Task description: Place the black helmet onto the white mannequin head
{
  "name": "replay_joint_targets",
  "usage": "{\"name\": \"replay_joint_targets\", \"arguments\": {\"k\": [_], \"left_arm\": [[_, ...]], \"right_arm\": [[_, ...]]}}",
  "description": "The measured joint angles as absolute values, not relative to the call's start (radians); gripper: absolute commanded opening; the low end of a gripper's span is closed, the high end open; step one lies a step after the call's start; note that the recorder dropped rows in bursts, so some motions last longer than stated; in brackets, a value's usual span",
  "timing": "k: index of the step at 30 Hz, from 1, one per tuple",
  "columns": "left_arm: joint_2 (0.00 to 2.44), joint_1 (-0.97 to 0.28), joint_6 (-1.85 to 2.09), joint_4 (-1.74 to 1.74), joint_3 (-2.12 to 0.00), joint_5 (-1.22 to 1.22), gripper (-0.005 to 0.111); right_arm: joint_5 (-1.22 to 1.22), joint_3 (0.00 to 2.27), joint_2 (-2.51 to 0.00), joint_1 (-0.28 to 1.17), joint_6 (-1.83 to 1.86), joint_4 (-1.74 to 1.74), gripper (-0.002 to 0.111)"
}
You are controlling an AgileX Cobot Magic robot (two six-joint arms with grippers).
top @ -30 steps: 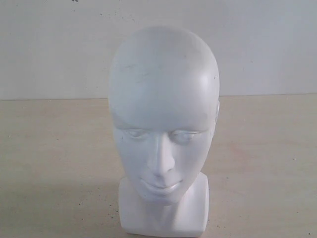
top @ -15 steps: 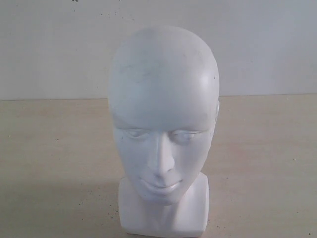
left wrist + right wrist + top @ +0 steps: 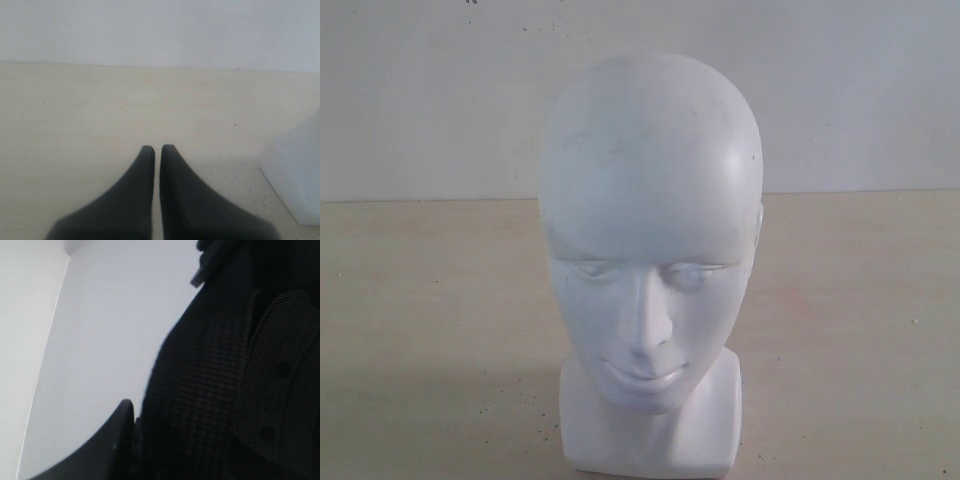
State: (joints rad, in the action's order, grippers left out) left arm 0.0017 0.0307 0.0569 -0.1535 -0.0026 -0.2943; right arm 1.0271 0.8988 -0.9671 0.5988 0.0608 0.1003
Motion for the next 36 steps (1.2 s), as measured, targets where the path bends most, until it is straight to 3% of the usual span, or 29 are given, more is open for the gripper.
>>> {"name": "replay_joint_targets", "arguments": {"k": [9,14,24,36], "left_arm": [[0.002,0.031,0.057,-0.154,-0.003,-0.294,0.004],[0.002,0.031,0.057,-0.154,-0.003,-0.294,0.004],[0.002,0.031,0.057,-0.154,-0.003,-0.296,0.004],[0.002,0.031,0.057,-0.154,-0.003,-0.296,0.004]], "right_arm": [[1.147,0.856,-1.064,0.589,-0.362,0.145,0.0],[1.126,0.856,-1.141,0.589,-0.749,-0.014,0.0],[1.125,0.874,-1.175,0.553,-1.142,0.014,0.0],[1.131,0.918,-1.184,0.537,-1.345,-0.231,0.0]]}}
